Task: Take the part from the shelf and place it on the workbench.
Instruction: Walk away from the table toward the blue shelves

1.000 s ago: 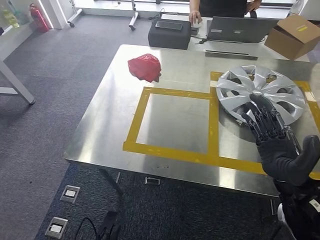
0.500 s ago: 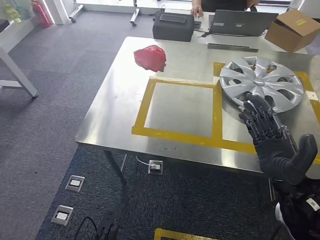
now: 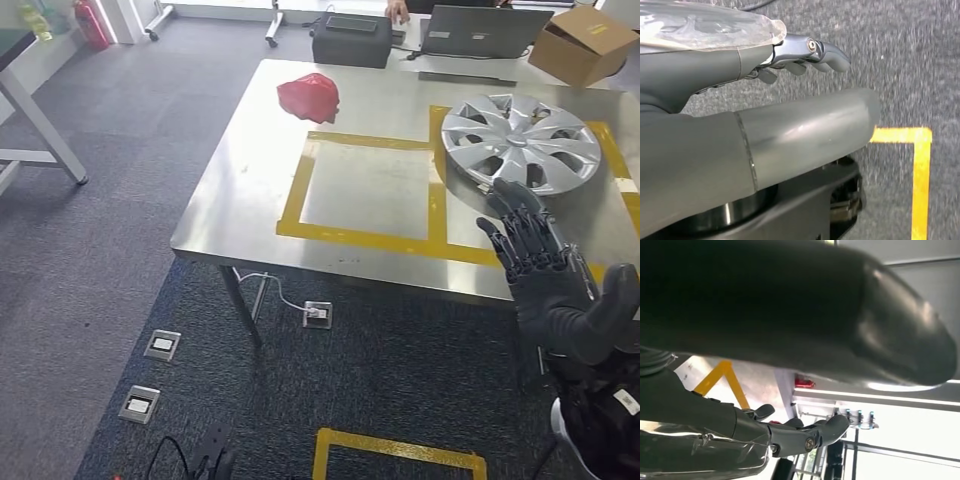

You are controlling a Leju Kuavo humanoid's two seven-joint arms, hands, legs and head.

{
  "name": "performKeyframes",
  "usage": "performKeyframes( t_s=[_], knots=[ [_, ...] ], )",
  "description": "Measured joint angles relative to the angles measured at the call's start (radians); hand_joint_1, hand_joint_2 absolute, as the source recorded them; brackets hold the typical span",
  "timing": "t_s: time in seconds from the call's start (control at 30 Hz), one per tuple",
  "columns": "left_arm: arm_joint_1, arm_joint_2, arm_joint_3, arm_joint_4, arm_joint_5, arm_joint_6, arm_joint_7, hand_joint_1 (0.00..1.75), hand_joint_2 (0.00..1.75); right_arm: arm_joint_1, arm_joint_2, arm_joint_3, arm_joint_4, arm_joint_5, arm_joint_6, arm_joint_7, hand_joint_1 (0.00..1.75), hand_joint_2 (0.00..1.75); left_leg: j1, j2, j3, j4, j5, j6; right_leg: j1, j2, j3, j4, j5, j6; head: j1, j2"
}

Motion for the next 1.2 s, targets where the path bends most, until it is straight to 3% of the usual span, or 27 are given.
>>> performKeyframes(
  t_s=[0.03, 0.07, 0.13, 0.17, 0.2, 0.23, 0.27, 0.33, 0.4, 0.43, 0.5, 0.53, 0.57, 0.6, 0.67, 0.7, 0.73, 0.77, 0.8, 0.87, 0.93, 0.97, 1.03, 1.1, 1.17, 1.2],
  knots=[
    [0.001, 0.001, 0.0, 0.0, 0.0, 0.0, 0.0, 0.0, 0.0, -0.001, 0.001, 0.002, 0.001, -0.001, 0.0, 0.0, 0.0, 0.0, 0.001, -0.001, -0.008, 0.011, -0.015, -0.007, -0.003, -0.002, -0.012, -0.002, 0.011, -0.006, 0.0, 0.0],
    [0.002, 0.002, 0.0, 0.0, 0.0, 0.0, 0.0, 0.0, 0.0, -0.002, 0.001, 0.003, 0.002, -0.001, 0.0, 0.0, 0.0, 0.0, 0.002, -0.001, -0.023, 0.04, -0.051, -0.014, -0.006, -0.005, -0.027, -0.005, 0.025, -0.014, -0.002, 0.0],
    [0.004, 0.003, 0.0, 0.0, 0.0, 0.001, 0.0, 0.0, 0.0, -0.003, 0.004, 0.006, 0.003, -0.002, 0.0, 0.0, 0.0, 0.0, 0.008, -0.002, -0.062, 0.157, -0.166, -0.027, -0.008, -0.008, -0.057, -0.005, 0.049, -0.022, -0.006, 0.0],
    [0.004, 0.003, 0.0, 0.0, 0.0, 0.002, 0.0, 0.0, 0.0, -0.003, 0.004, 0.006, 0.003, -0.002, 0.0, 0.0, 0.0, 0.0, 0.01, -0.002, -0.078, 0.227, -0.209, -0.033, -0.008, -0.008, -0.074, -0.005, 0.062, -0.023, -0.007, 0.0],
    [0.004, 0.003, 0.0, 0.0, 0.0, 0.002, 0.0, 0.0, 0.0, -0.003, 0.005, 0.007, 0.004, -0.004, -0.001, 0.0, 0.0, 0.0, 0.012, -0.002, -0.085, 0.284, -0.226, -0.037, -0.008, -0.009, -0.088, -0.004, 0.075, -0.022, -0.008, 0.0],
    [0.004, 0.004, 0.0, 0.0, 0.0, 0.002, 0.0, 0.0, 0.0, -0.003, 0.005, 0.008, 0.005, -0.005, -0.002, 0.0, 0.0, 0.0, 0.014, -0.002, -0.077, 0.314, -0.213, -0.04, -0.009, -0.009, -0.104, -0.002, 0.088, -0.02, -0.008, 0.0],
    [0.003, 0.005, 0.0, 0.0, 0.0, 0.003, 0.0, 0.0, 0.0, -0.002, 0.005, 0.009, 0.006, -0.005, -0.003, 0.0, 0.0, 0.0, 0.017, -0.001, -0.053, 0.312, -0.183, -0.043, -0.009, -0.008, -0.12, 0.001, 0.1, -0.017, -0.009, 0.0],
    [0.001, 0.006, 0.0, 0.0, 0.0, 0.003, 0.0, 0.0, 0.0, -0.002, 0.005, 0.011, 0.006, -0.007, -0.006, -0.001, 0.0, 0.0, 0.02, -0.002, 0.045, 0.208, -0.132, -0.045, -0.011, -0.006, -0.151, 0.014, 0.12, -0.008, -0.012, 0.0],
    [-0.001, 0.007, 0.0, 0.0, 0.0, 0.003, -0.001, 0.0, 0.0, -0.002, 0.006, 0.009, 0.006, -0.007, -0.009, -0.002, 0.0, 0.0, 0.019, -0.005, 0.144, 0.064, -0.145, -0.038, -0.009, -0.006, -0.174, 0.03, 0.135, 0.003, -0.016, 0.0],
    [-0.002, 0.007, 0.0, 0.0, 0.0, 0.003, -0.001, 0.0, 0.0, -0.002, 0.006, 0.008, 0.006, -0.007, -0.009, -0.003, 0.0, 0.0, 0.017, -0.006, 0.168, 0.022, -0.159, -0.032, -0.008, -0.006, -0.181, 0.034, 0.142, 0.009, -0.017, 0.0],
    [-0.002, 0.008, 0.0, 0.0, 0.001, 0.003, -0.001, 0.0, 0.0, 0.0, 0.006, 0.007, 0.007, -0.008, -0.01, -0.004, 0.0, 0.0, 0.015, -0.006, 0.166, 0.002, -0.162, -0.014, -0.009, -0.006, -0.189, 0.038, 0.153, 0.022, -0.014, 0.0],
    [-0.002, 0.008, 0.0, 0.0, 0.001, 0.003, -0.001, 0.0, 0.0, 0.001, 0.007, 0.007, 0.007, -0.008, -0.01, -0.004, 0.0, 0.0, 0.015, -0.005, 0.158, 0.002, -0.155, -0.003, -0.011, -0.005, -0.195, 0.046, 0.142, 0.028, -0.012, 0.0],
    [-0.002, 0.009, 0.0, 0.0, 0.002, 0.003, -0.001, 0.0, 0.0, 0.002, 0.007, 0.006, 0.008, -0.008, -0.009, -0.005, 0.0, 0.0, 0.016, -0.004, 0.15, 0.001, -0.147, 0.008, -0.013, -0.004, -0.206, 0.071, 0.113, 0.032, -0.009, 0.0],
    [-0.002, 0.009, 0.0, 0.0, 0.002, 0.003, 0.0, 0.0, 0.0, 0.003, 0.008, 0.006, 0.01, -0.008, -0.009, -0.005, 0.0, 0.0, 0.016, -0.002, 0.138, -0.001, -0.136, 0.019, -0.015, -0.003, -0.223, 0.117, 0.067, 0.035, -0.006, 0.0],
    [-0.002, 0.009, 0.0, 0.0, 0.002, 0.003, 0.0, 0.0, 0.0, 0.006, 0.008, 0.005, 0.012, -0.007, -0.009, -0.006, 0.0, 0.0, 0.012, -0.001, 0.11, 0.0, -0.115, 0.029, -0.015, 0.0, -0.26, 0.253, -0.031, 0.04, -0.002, 0.0],
    [-0.002, 0.009, 0.0, 0.0, 0.002, 0.003, 0.0, 0.0, 0.0, 0.009, 0.008, 0.005, 0.013, -0.007, -0.009, -0.006, 0.0, 0.0, 0.011, 0.0, 0.095, 0.001, -0.103, 0.03, -0.015, 0.001, -0.269, 0.314, -0.055, 0.041, -0.001, 0.0],
    [-0.001, 0.009, 0.0, 0.0, 0.002, 0.003, 0.0, 0.0, 0.0, 0.012, 0.008, 0.005, 0.015, -0.007, -0.009, -0.006, 0.0, 0.0, 0.01, 0.0, 0.079, 0.002, -0.092, 0.03, -0.015, 0.001, -0.265, 0.347, -0.053, 0.041, 0.0, 0.0],
    [-0.001, 0.009, 0.0, 0.0, 0.002, 0.003, 0.001, 0.0, 0.0, 0.014, 0.008, 0.005, 0.016, -0.007, -0.009, -0.007, 0.0, 0.0, 0.009, -0.001, 0.065, 0.003, -0.082, 0.029, -0.015, 0.001, -0.244, 0.346, -0.03, 0.039, 0.0, 0.0],
    [-0.001, 0.009, 0.0, 0.0, 0.003, 0.003, 0.001, 0.0, 0.0, 0.015, 0.008, 0.005, 0.017, -0.007, -0.009, -0.008, 0.0, 0.0, 0.008, -0.001, 0.052, 0.004, -0.072, 0.026, -0.014, 0.001, -0.206, 0.308, 0.001, 0.036, 0.0, 0.0],
    [0.0, 0.009, 0.0, 0.0, 0.006, 0.005, 0.001, 0.0, 0.0, 0.014, 0.008, 0.005, 0.017, -0.005, -0.008, -0.012, 0.0, 0.0, 0.006, -0.001, 0.034, 0.008, -0.056, 0.019, -0.011, 0.001, -0.096, 0.162, 0.027, 0.026, 0.001, 0.0],
    [0.0, 0.009, 0.001, 0.0, 0.01, 0.008, 0.002, 0.0, 0.0, 0.012, 0.01, 0.005, 0.018, -0.004, -0.004, -0.019, 0.0, 0.0, 0.004, 0.0, 0.027, 0.009, -0.041, 0.008, -0.005, 0.001, -0.023, 0.045, 0.011, 0.017, 0.001, 0.0],
    [0.0, 0.009, 0.001, 0.0, 0.013, 0.009, 0.003, 0.0, 0.0, 0.01, 0.01, 0.005, 0.019, -0.004, -0.001, -0.022, 0.0, 0.0, 0.004, 0.001, 0.026, 0.007, -0.033, 0.001, -0.001, 0.001, -0.014, 0.022, 0.007, 0.012, 0.001, 0.0],
    [0.002, 0.01, 0.001, 0.0, 0.016, 0.011, 0.005, 0.0, 0.0, 0.008, 0.014, 0.005, 0.022, -0.004, 0.005, -0.025, 0.0, 0.0, 0.006, 0.001, 0.02, 0.01, -0.028, -0.011, -0.003, -0.001, -0.027, 0.014, 0.021, -0.001, 0.002, 0.0],
    [0.003, 0.012, 0.001, 0.0, 0.017, 0.012, 0.007, 0.0, 0.0, 0.004, 0.019, 0.006, 0.026, -0.004, 0.01, -0.027, 0.0, 0.0, 0.007, 0.0, -0.011, 0.071, -0.086, -0.021, -0.009, -0.005, -0.047, 0.009, 0.04, -0.015, 0.0, 0.0],
    [0.004, 0.012, 0.001, 0.0, 0.017, 0.012, 0.007, 0.0, 0.0, 0.002, 0.024, 0.006, 0.03, -0.004, 0.011, -0.029, 0.0, 0.0, 0.01, 0.0, -0.062, 0.206, -0.183, -0.031, -0.009, -0.007, -0.071, 0.009, 0.058, -0.024, -0.003, 0.0],
    [0.005, 0.013, 0.001, 0.0, 0.017, 0.012, 0.008, 0.0, 0.0, 0.002, 0.026, 0.007, 0.032, -0.004, 0.011, -0.03, 0.0, 0.0, 0.011, 0.0, -0.081, 0.269, -0.212, -0.035, -0.009, -0.007, -0.083, 0.009, 0.067, -0.024, -0.003, 0.0]
  ],
)
